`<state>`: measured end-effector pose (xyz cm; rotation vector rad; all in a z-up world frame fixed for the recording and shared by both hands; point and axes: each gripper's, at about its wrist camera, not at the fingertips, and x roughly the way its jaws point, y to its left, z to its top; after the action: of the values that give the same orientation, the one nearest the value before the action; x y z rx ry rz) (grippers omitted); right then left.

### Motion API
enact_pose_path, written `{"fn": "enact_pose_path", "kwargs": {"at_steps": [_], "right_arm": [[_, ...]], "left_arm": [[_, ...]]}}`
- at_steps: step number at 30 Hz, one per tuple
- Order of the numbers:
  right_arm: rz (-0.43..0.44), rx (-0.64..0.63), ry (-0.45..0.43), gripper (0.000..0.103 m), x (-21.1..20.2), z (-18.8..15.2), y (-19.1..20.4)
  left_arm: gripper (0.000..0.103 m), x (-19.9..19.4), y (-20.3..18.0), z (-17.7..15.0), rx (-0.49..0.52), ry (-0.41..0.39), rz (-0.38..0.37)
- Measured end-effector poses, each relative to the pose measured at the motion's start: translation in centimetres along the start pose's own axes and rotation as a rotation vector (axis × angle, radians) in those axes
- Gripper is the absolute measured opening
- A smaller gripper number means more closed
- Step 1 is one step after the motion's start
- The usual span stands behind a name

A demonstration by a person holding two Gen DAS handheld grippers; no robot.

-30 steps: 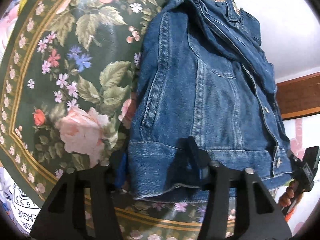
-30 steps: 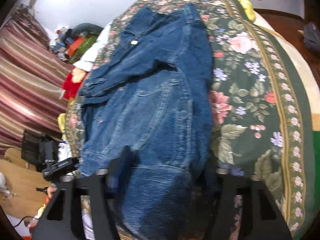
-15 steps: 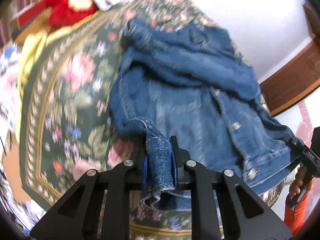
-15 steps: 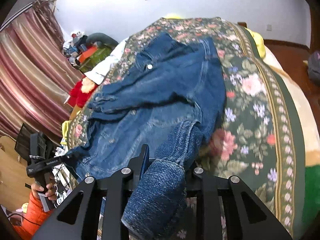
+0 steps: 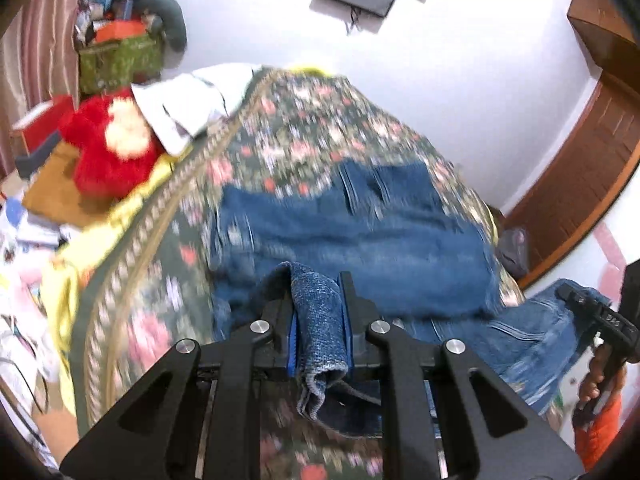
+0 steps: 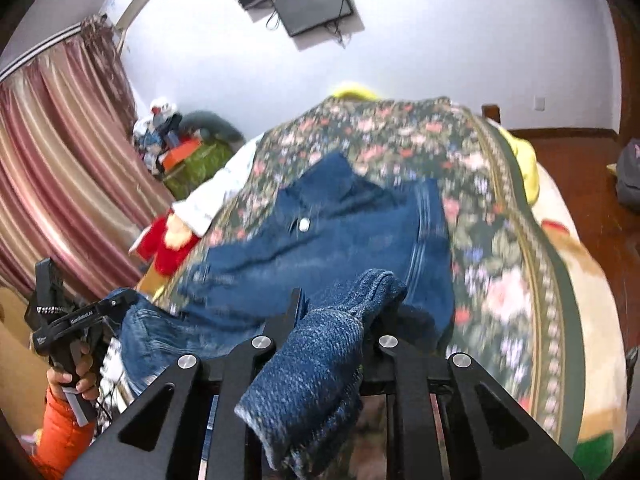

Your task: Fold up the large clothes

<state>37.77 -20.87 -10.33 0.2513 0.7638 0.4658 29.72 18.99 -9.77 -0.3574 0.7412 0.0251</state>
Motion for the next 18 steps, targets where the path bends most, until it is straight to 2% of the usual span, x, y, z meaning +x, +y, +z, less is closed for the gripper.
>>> {"fn": "enact_pose_path", "kwargs": {"at_steps": [4,8,14,18], "right_arm": [[-0.001,0.064,-0.035,0.016,2.4,4.2,-1.1],[-0.041,0.079,-0.037,0.016,5.8,7.5,-1.7],[-0.105,0.072,0.000,0.016,12.1,10.9,-2.8],[-0.142,0.062,0.029,0.016,16.2,11.7,-3.4]], "left_arm": [[0.016,2.4,0.8,4.2,-0.049,-0.029,0.033],[0.016,5.1,1.7,7.3,-0.089,-0.041,0.070],[0.016,10.0,2.6,9.6,-0.110,-0.025,0.116],[0.016,14.2,3.9,10.3,-0.134,0.026,0.150]]}}
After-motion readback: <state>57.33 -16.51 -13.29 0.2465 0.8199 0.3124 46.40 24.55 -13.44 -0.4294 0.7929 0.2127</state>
